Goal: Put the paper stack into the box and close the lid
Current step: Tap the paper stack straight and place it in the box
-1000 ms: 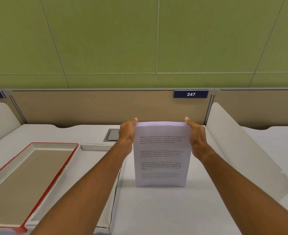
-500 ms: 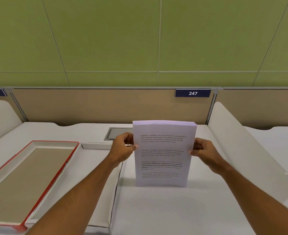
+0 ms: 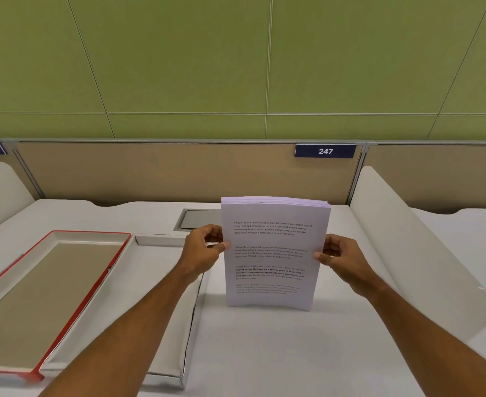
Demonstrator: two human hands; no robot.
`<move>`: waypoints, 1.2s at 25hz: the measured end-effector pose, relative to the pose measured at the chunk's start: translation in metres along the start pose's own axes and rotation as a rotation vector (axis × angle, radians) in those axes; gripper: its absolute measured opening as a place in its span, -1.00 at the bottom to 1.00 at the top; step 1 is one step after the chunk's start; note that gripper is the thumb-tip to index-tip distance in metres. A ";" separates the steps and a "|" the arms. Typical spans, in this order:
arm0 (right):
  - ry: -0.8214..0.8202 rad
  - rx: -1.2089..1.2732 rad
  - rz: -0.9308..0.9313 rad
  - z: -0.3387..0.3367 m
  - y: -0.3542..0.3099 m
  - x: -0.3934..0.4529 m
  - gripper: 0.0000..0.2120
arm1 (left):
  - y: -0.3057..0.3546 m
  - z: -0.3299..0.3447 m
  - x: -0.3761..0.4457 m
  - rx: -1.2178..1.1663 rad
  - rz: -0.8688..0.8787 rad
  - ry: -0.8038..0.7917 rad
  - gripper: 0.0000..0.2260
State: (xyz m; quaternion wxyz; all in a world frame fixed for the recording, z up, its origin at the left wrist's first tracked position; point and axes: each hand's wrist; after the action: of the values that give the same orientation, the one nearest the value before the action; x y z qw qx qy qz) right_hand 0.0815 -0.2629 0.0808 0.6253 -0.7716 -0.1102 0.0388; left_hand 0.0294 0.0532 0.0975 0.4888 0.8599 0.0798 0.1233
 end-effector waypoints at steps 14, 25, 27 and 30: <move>0.011 -0.032 0.045 0.005 0.004 -0.009 -0.81 | -0.011 0.013 -0.010 0.019 -0.063 0.019 -0.82; -0.034 0.156 -0.051 0.034 -0.060 0.008 -0.83 | 0.012 -0.058 -0.009 -0.334 -0.079 0.082 -0.86; -0.040 0.182 -0.037 0.054 -0.068 0.010 -0.82 | 0.006 -0.079 -0.009 -0.340 -0.094 0.090 -0.87; -0.043 0.206 -0.008 0.094 -0.078 0.013 -0.83 | -0.013 -0.112 -0.005 -0.326 -0.144 0.109 -0.83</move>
State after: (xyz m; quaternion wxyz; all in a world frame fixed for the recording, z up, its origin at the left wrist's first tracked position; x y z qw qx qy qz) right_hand 0.0659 -0.1550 0.1380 0.6989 -0.7018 -0.1222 0.0641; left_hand -0.0084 0.1499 0.1407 0.6241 0.7535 0.1464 0.1460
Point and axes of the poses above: each hand's wrist, its own x-axis towards the middle knuckle, its own z-axis out of the palm, y = z × x, and after that the axes turned 5 degrees about x, right-handed
